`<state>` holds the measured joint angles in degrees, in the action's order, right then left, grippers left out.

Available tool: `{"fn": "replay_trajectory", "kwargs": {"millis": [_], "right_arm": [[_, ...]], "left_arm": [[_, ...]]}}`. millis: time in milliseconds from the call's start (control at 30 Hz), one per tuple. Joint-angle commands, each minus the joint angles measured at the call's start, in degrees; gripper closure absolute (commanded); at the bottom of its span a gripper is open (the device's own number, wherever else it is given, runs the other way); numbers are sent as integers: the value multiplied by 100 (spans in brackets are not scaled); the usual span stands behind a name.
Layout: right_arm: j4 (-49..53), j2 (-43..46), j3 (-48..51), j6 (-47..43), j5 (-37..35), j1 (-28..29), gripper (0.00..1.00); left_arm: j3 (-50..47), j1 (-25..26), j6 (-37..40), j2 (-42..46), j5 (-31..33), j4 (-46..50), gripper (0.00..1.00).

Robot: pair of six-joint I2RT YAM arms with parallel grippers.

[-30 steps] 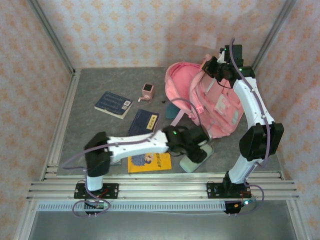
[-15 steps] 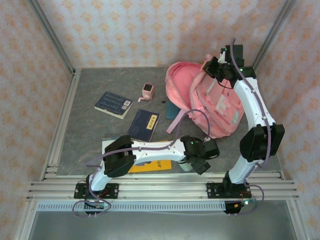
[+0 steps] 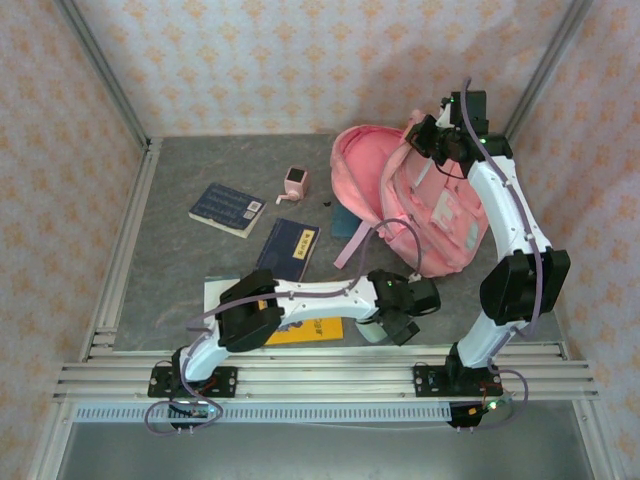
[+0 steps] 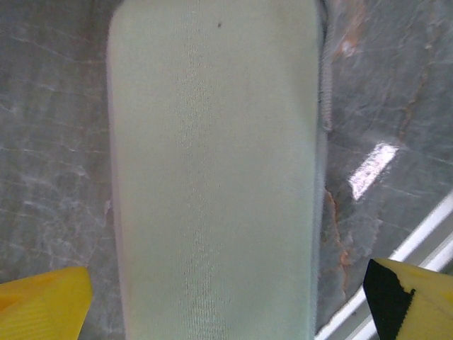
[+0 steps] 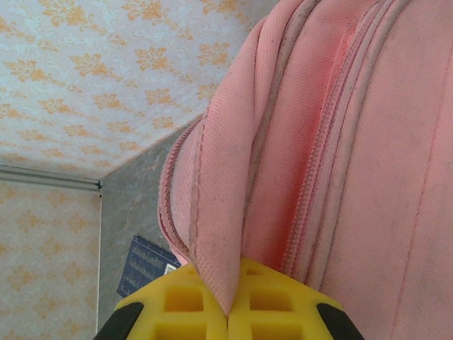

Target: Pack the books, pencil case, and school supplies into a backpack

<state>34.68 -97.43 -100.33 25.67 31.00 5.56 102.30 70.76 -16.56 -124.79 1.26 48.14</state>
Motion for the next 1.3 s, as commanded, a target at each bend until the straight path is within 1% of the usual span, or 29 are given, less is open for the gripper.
{"fn": "replay_trajectory", "kwargs": {"millis": [0,267,367,567,700,767,900,967,1100,1167,1267], "right_arm": [[-217,295,-8,-23,-105,-55,100],[-408,266,167,116,10,-64,100],[-461,267,211,143,30,-64,100],[-462,285,227,141,37,-60,100],[-420,360,200,115,51,-64,100],[-383,415,190,66,38,-65,100],[-161,531,170,-64,-129,-64,100],[-138,605,228,-146,-104,-69,100],[-48,696,280,-458,85,-69,100],[-261,846,506,-645,215,-65,100],[-257,976,620,-1116,189,-64,100]], "left_arm": [[19,-177,-21,-206,-328,-149,0],[-156,-428,-57,-326,-446,-438,0],[-312,-502,-76,-343,-694,-630,0],[-528,-638,-115,-290,-821,-792,25],[-693,-642,32,11,-756,-790,45],[-774,-642,115,181,-676,-723,52],[-951,-690,204,769,-417,-556,50],[-1064,-770,223,1164,-386,-477,49],[-1222,-1231,64,2107,-651,-416,50],[-1134,-1477,17,2444,-722,-323,50],[-910,-1855,-68,2840,-813,-192,50]]}}
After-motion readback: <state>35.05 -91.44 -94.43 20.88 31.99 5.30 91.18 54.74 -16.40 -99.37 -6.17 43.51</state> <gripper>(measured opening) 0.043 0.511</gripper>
